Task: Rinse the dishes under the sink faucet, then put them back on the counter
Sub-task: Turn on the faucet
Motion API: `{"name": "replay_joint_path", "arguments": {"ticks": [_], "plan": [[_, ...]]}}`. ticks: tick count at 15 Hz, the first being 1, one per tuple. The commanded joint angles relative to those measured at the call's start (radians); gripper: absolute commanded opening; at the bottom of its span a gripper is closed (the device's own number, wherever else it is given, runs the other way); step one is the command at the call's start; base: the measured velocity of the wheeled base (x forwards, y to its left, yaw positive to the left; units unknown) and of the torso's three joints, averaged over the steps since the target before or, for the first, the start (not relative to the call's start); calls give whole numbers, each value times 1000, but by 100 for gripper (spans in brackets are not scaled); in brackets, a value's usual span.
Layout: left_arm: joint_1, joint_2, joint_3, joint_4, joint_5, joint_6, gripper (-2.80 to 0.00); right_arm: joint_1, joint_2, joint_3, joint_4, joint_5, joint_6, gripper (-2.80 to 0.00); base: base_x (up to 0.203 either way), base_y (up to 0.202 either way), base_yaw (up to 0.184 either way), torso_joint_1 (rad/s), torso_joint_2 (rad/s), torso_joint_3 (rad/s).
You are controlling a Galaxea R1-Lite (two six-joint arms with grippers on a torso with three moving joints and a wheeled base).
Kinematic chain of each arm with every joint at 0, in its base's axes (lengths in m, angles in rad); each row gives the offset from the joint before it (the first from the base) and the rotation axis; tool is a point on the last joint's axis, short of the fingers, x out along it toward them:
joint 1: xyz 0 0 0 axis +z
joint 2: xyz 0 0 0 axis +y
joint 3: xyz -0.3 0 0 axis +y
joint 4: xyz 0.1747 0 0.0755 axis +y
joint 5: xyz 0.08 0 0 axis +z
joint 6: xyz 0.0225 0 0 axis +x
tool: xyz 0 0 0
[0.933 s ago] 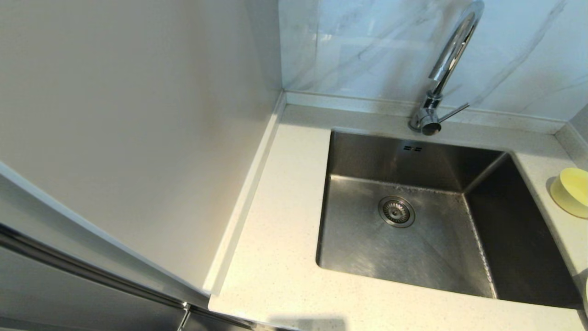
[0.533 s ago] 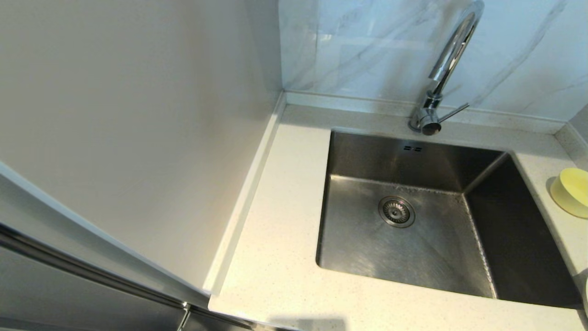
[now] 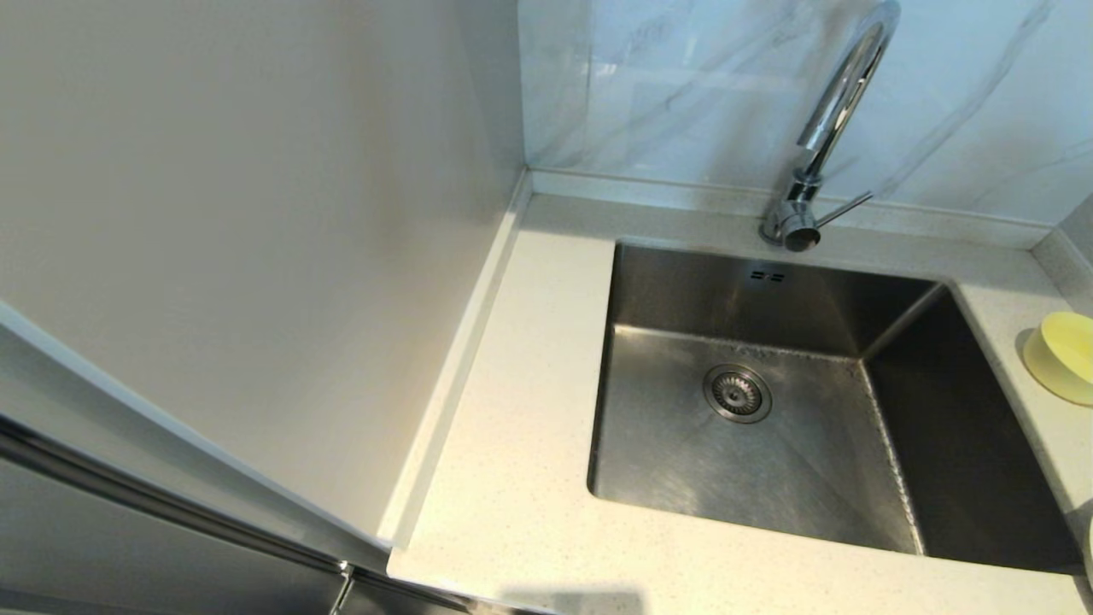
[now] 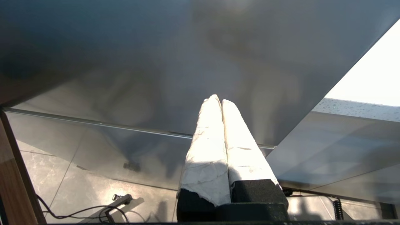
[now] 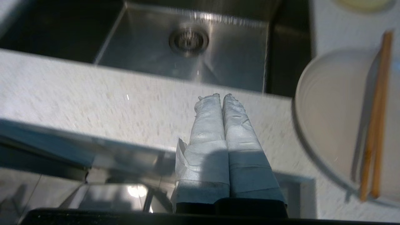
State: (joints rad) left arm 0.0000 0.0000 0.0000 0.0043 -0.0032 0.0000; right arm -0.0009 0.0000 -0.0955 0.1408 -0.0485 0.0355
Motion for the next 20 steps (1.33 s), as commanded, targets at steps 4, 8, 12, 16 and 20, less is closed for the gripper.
{"name": "replay_joint_path", "arguments": {"ticks": [4,8,12,16,20], "plan": [[0,0,0,0,0,0,-280,-1,112,-369,200,0,-15,-280,0,0,0,0,0,0],[0,0,0,0,0,0,-280,-42,539,-679,243,1,-16,-280,0,0,0,0,0,0],[0,0,0,0,0,0,-280,-51,914,-1052,264,21,14,-280,0,0,0,0,0,0],[0,0,0,0,0,0,-280,-48,1120,-1284,342,36,84,-280,0,0,0,0,0,0],[0,0,0,0,0,0,-280,-59,1359,-1607,565,67,393,-280,0,0,0,0,0,0]]}}
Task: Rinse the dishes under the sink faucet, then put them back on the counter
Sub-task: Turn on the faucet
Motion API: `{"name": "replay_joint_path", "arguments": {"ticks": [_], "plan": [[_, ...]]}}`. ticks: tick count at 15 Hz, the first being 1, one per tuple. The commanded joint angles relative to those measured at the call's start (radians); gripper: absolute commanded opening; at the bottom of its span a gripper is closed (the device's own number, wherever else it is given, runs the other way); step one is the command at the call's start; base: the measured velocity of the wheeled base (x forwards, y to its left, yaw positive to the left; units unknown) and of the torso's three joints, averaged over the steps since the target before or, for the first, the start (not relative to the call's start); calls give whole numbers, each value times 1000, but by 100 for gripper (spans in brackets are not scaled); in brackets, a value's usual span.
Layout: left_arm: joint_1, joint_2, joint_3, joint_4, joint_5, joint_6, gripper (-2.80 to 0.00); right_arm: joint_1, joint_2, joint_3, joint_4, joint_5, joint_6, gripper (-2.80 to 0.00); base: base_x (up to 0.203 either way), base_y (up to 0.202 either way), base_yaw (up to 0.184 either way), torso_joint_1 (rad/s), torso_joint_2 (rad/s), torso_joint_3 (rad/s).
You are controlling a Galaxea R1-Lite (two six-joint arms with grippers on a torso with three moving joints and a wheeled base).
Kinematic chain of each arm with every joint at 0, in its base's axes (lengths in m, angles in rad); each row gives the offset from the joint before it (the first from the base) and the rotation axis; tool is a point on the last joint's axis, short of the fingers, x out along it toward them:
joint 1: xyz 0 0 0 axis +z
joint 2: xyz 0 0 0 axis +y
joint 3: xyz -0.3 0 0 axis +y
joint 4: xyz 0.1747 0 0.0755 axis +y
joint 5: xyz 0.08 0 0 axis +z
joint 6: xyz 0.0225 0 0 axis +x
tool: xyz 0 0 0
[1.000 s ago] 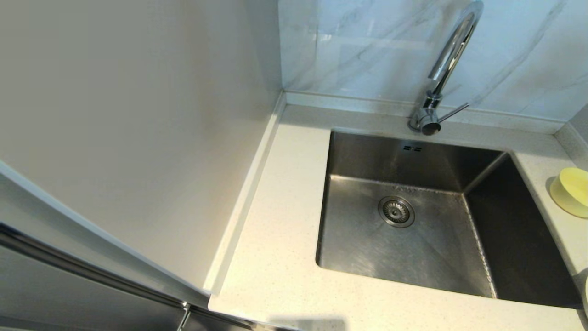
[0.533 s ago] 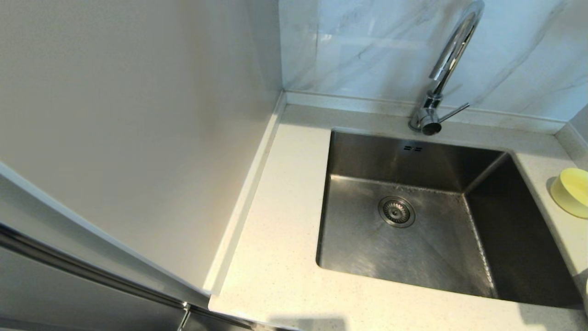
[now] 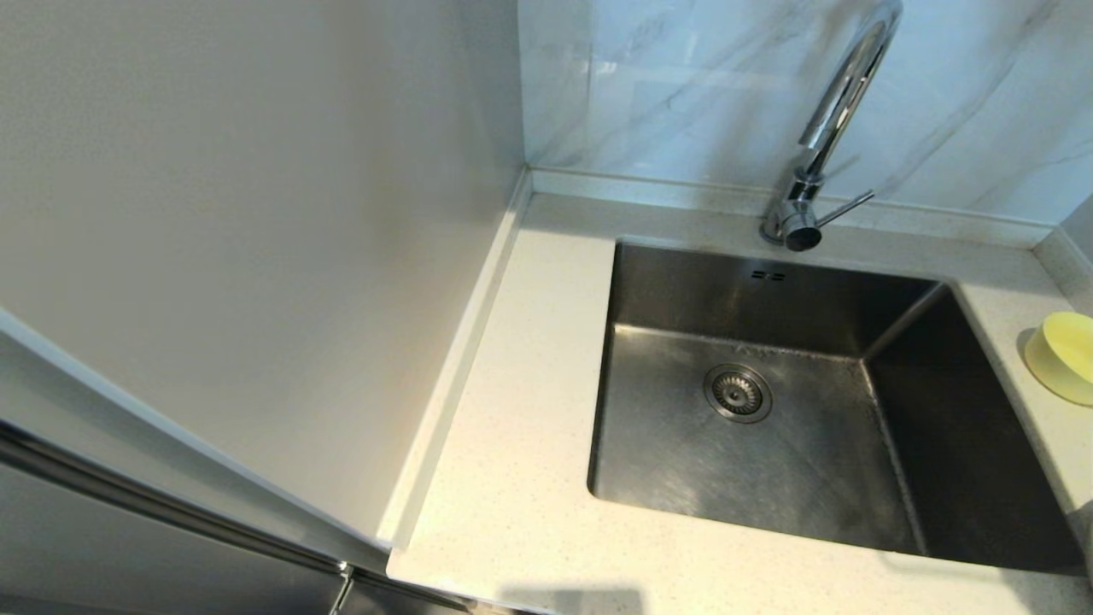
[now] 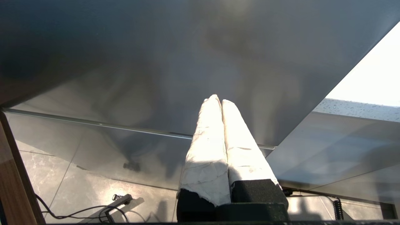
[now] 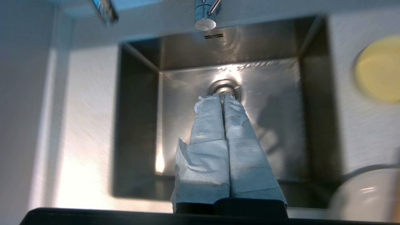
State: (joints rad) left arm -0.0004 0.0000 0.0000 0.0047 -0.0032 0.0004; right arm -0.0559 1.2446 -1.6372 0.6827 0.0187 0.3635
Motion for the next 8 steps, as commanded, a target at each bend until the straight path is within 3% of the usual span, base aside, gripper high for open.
{"name": "replay_joint_path", "arguments": {"ticks": [1,2,4,6,8], "plan": [[0,0,0,0,-1,0,-280,-25,186,-143,57,5,143,-280,0,0,0,0,0,0],[0,0,0,0,-1,0,-280,-49,252,-213,89,20,230,-280,0,0,0,0,0,0],[0,0,0,0,0,0,-280,-69,337,-288,116,61,328,-280,0,0,0,0,0,0],[0,0,0,0,0,0,-280,-75,417,-334,47,38,357,-280,0,0,0,0,0,0],[0,0,0,0,-1,0,-280,-87,471,-341,-100,4,310,-280,0,0,0,0,0,0]]}}
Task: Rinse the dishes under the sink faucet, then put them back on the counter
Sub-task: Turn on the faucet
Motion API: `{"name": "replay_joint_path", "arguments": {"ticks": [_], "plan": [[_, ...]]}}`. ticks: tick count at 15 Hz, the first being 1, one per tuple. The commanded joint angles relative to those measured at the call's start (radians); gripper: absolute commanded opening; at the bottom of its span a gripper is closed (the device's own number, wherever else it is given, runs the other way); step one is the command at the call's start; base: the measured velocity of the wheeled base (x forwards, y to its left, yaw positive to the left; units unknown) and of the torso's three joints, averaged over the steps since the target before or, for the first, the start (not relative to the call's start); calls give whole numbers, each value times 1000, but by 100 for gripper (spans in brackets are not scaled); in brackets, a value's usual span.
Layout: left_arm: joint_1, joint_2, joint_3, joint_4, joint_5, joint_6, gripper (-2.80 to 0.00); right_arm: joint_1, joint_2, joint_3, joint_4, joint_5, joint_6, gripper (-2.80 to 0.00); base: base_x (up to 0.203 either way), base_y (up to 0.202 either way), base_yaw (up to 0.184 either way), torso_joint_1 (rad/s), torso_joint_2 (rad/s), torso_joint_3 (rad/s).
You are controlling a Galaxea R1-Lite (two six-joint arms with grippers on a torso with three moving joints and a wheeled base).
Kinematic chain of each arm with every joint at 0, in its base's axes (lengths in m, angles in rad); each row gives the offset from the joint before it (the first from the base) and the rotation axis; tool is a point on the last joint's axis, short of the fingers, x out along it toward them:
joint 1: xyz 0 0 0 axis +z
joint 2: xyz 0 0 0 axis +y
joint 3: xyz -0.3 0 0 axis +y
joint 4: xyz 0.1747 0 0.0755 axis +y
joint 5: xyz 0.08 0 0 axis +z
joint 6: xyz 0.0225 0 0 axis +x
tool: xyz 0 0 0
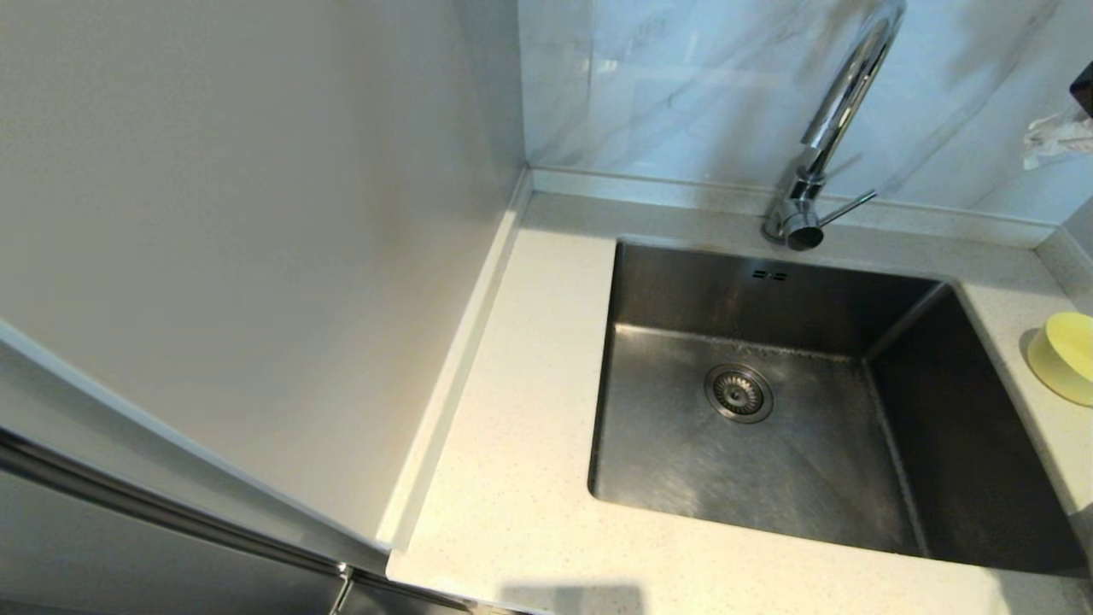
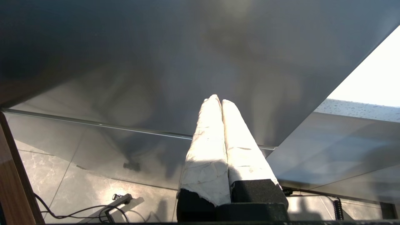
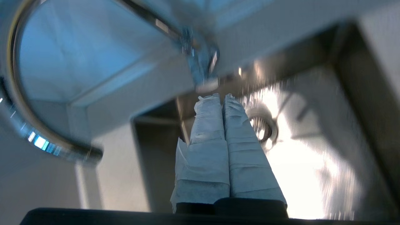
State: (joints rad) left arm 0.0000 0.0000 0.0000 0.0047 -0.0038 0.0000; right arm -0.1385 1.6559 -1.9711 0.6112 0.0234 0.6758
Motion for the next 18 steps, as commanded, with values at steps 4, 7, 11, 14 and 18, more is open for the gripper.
{"name": "replay_joint_path", "arguments": {"ticks": [4,7,11,14,18], "plan": [[0,0,0,0,1,0,-280,-10,126,-8,-160,-5,-132,-280,0,0,0,0,0,0],[0,0,0,0,-1,0,-280,-15,198,-8,-278,-3,-226,-280,0,0,0,0,0,0],[0,0,0,0,1,0,-280,-5,255,-9,-317,6,-259,-280,0,0,0,0,0,0],[0,0,0,0,1,0,-280,-3,270,-9,-338,61,-263,-280,0,0,0,0,0,0],[0,0,0,0,1,0,-280,15,318,-9,-442,59,-268,-280,0,0,0,0,0,0]]}}
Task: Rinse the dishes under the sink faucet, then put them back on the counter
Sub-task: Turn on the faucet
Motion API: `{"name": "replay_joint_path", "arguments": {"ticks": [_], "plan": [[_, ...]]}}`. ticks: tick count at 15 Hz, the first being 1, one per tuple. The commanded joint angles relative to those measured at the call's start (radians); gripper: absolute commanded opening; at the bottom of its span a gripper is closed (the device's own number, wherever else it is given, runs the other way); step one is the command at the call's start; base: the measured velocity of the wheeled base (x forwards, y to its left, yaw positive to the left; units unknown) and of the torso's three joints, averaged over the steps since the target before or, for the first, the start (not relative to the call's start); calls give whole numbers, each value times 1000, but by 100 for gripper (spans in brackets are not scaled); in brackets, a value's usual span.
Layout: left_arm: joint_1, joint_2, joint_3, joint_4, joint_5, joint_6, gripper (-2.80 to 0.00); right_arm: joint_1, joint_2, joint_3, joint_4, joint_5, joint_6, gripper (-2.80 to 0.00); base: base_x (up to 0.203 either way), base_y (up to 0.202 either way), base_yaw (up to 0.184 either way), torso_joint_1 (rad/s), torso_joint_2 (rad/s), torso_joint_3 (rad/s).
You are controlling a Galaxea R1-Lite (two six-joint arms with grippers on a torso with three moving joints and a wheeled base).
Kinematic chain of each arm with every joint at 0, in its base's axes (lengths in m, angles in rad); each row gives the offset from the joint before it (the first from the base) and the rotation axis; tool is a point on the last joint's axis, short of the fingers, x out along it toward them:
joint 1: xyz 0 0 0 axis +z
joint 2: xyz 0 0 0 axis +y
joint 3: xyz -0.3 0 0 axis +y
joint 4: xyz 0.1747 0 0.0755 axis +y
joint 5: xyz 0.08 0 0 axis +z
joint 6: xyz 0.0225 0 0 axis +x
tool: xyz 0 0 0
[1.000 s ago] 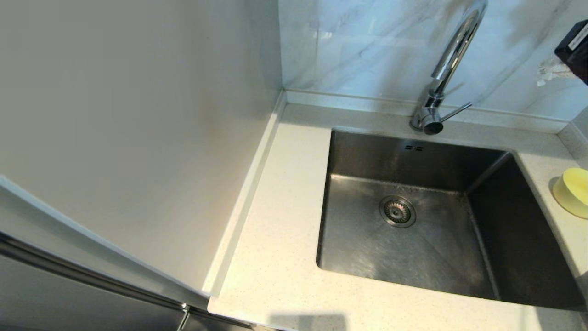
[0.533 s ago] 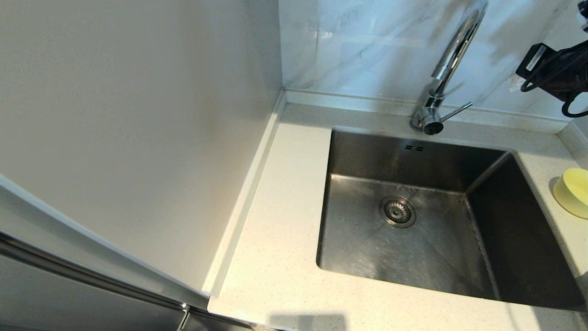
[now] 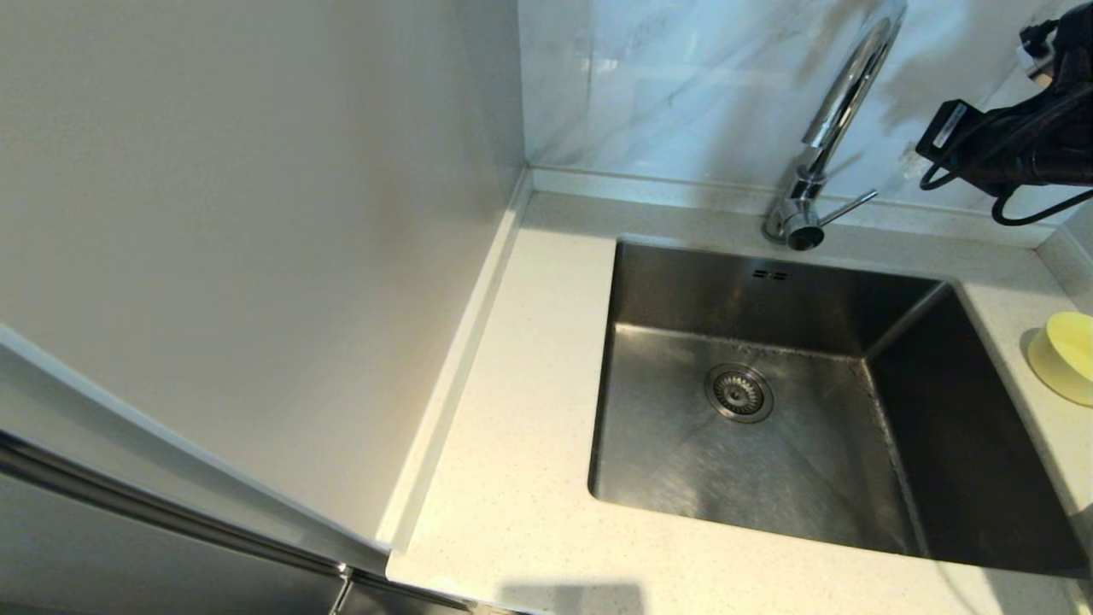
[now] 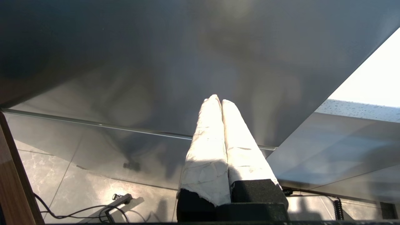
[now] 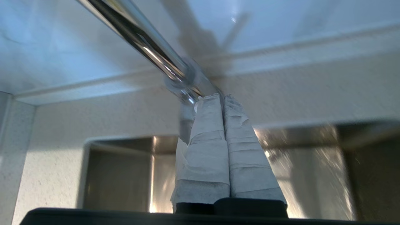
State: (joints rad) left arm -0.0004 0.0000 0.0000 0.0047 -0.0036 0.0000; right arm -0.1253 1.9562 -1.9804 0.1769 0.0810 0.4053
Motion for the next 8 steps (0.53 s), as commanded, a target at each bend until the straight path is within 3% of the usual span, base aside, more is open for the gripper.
{"name": "replay_joint_path", "arguments": {"ticks": [1,8], "plan": [[0,0,0,0,1,0,-280,4,34,0,-39,-3,-2,-280,0,0,0,0,0,0],[0,0,0,0,1,0,-280,9,94,0,-86,-29,-17,-280,0,0,0,0,0,0]]}}
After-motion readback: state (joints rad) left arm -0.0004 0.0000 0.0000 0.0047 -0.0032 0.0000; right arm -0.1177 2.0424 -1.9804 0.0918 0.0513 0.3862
